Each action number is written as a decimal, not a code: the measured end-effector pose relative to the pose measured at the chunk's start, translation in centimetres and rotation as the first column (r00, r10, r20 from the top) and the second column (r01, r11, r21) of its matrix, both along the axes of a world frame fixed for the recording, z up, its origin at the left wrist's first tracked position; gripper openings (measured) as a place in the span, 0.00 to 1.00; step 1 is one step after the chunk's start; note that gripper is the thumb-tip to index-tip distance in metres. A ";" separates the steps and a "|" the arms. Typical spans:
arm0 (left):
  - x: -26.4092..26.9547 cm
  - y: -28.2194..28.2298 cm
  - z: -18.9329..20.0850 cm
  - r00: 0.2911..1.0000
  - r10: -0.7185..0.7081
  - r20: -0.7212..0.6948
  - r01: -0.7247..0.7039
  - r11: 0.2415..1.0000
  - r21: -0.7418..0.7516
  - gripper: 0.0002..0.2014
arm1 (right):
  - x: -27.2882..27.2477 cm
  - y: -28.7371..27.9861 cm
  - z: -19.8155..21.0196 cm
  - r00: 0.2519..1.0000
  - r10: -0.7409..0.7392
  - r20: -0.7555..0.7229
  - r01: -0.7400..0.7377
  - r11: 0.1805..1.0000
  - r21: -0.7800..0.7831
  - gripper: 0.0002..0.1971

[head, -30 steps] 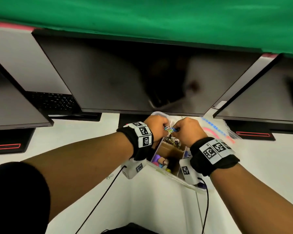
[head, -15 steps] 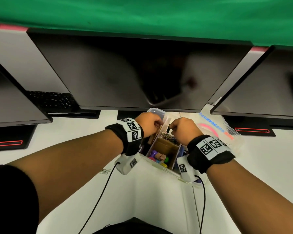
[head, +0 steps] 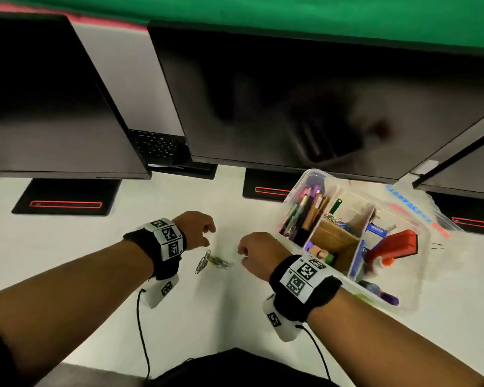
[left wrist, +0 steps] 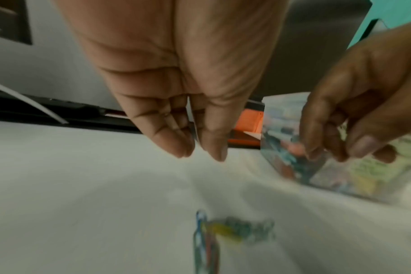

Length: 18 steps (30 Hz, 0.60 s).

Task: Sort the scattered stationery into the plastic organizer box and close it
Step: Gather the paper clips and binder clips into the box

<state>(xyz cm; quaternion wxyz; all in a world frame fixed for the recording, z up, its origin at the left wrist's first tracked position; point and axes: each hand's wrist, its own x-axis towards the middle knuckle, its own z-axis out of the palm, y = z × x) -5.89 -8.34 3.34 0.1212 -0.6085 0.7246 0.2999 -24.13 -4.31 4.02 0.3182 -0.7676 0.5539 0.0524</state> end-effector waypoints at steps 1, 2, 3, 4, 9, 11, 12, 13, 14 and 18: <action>0.8 0.6 -0.8 1.000 -0.003 0.021 0.002 1.000 0.031 0.21 | 0.5 0.1 -1.1 1.000 0.003 -0.029 -0.002 0.999 0.036 0.14; 1.1 1.1 -1.6 0.999 -0.006 0.033 0.004 0.998 0.056 0.22 | 0.6 0.2 -2.0 0.998 0.001 -0.055 0.003 0.998 0.067 0.16; 1.4 1.5 -2.4 0.999 -0.005 0.037 0.002 0.997 0.076 0.24 | 0.8 0.3 -2.8 0.997 -0.005 -0.077 0.012 0.996 0.092 0.17; 1.8 2.0 -3.3 0.999 -0.002 0.036 -0.001 0.996 0.092 0.26 | 1.3 0.4 -3.6 0.995 -0.016 -0.097 0.027 0.993 0.113 0.18; 1.8 3.3 -6.4 0.996 0.055 -0.069 -0.050 0.996 0.071 0.25 | 3.2 0.7 -6.4 0.987 -0.124 -0.103 0.133 0.988 0.076 0.17; 1.5 3.4 -7.1 0.990 0.083 -0.113 -0.080 0.996 0.032 0.21 | 4.1 0.9 -7.0 0.983 -0.163 -0.081 0.167 0.985 0.037 0.14; 1.3 3.4 -7.3 0.988 0.088 -0.128 -0.086 0.996 0.026 0.21 | 4.5 0.9 -7.3 0.980 -0.185 -0.071 0.187 0.982 0.025 0.12; 1.1 3.4 -7.5 0.986 0.089 -0.142 -0.087 0.996 0.025 0.21 | 5.0 1.0 -7.4 0.977 -0.203 -0.061 0.205 0.979 0.019 0.10; 0.9 3.3 -7.6 0.984 0.088 -0.153 -0.085 0.996 0.024 0.22 | 5.5 0.9 -7.6 0.974 -0.223 -0.048 0.224 0.975 0.016 0.10; 0.7 3.0 -7.5 0.975 0.087 -0.204 -0.088 0.996 0.005 0.18 | 6.6 0.6 -7.7 0.955 -0.297 0.012 0.295 0.953 0.061 0.09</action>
